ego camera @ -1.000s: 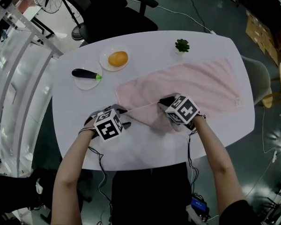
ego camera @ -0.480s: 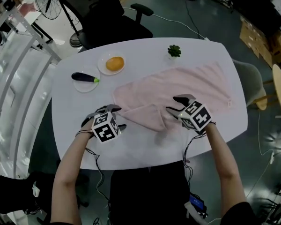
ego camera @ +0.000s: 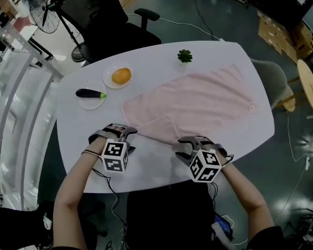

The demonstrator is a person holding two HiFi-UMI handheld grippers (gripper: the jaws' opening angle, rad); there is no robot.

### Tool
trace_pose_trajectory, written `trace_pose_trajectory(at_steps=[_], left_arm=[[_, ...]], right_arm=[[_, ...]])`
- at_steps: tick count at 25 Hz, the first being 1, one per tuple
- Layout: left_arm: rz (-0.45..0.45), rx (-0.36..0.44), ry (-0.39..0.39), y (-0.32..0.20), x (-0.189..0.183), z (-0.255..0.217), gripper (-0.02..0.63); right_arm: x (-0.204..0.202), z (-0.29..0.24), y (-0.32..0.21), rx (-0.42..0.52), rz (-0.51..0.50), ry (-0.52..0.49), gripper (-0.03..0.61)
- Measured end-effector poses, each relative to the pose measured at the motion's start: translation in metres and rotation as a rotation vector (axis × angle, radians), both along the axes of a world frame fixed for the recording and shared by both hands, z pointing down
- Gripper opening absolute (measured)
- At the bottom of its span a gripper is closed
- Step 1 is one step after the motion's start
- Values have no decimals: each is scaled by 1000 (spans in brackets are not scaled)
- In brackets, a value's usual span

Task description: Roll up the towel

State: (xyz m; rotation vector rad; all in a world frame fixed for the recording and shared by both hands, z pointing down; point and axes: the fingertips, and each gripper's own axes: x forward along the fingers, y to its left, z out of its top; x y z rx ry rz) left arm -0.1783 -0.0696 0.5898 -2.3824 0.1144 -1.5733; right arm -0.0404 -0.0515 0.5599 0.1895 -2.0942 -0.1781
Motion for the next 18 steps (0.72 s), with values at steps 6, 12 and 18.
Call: trace_pose_trajectory(at_steps=[6,12,18], left_arm=[[50,1,-47,-15,4,11,244],[37,-6,-60,-26,3,10,161],[43,-24,-106,-29,4,14,160]], right_arm=[[2,37,0,13,20,82,194],[16,42,-10,39,63,107,151],[16,36,-16,87,86,106,41]])
